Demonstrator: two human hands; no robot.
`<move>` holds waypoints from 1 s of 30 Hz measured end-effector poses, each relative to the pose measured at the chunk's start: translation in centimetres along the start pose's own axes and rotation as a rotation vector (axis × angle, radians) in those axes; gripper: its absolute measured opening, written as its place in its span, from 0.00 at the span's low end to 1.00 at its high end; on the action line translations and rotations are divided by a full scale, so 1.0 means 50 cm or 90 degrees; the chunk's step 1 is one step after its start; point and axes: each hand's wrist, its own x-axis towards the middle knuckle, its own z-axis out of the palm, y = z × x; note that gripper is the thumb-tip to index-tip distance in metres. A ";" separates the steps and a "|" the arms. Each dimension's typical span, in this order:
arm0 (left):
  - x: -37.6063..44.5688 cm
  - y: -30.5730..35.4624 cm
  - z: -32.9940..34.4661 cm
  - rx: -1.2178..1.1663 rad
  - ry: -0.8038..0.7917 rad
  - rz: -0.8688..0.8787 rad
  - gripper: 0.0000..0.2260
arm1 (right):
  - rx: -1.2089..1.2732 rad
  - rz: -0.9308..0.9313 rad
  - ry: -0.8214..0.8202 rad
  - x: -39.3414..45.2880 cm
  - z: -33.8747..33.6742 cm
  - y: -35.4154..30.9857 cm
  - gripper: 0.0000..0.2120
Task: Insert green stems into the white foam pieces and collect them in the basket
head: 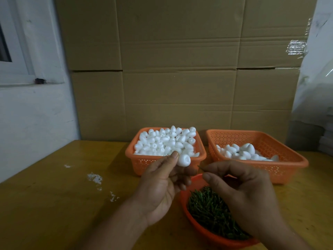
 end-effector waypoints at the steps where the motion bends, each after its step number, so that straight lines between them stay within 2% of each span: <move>1: 0.000 0.000 0.000 0.004 0.001 -0.001 0.15 | 0.006 0.001 -0.005 -0.001 0.001 0.000 0.08; 18: -0.011 0.006 0.018 0.041 0.005 -0.029 0.14 | -0.072 -0.032 0.009 -0.003 0.009 0.002 0.06; 30: -0.016 0.001 0.023 0.099 -0.011 0.003 0.13 | -0.317 -0.187 0.013 -0.007 0.005 -0.016 0.08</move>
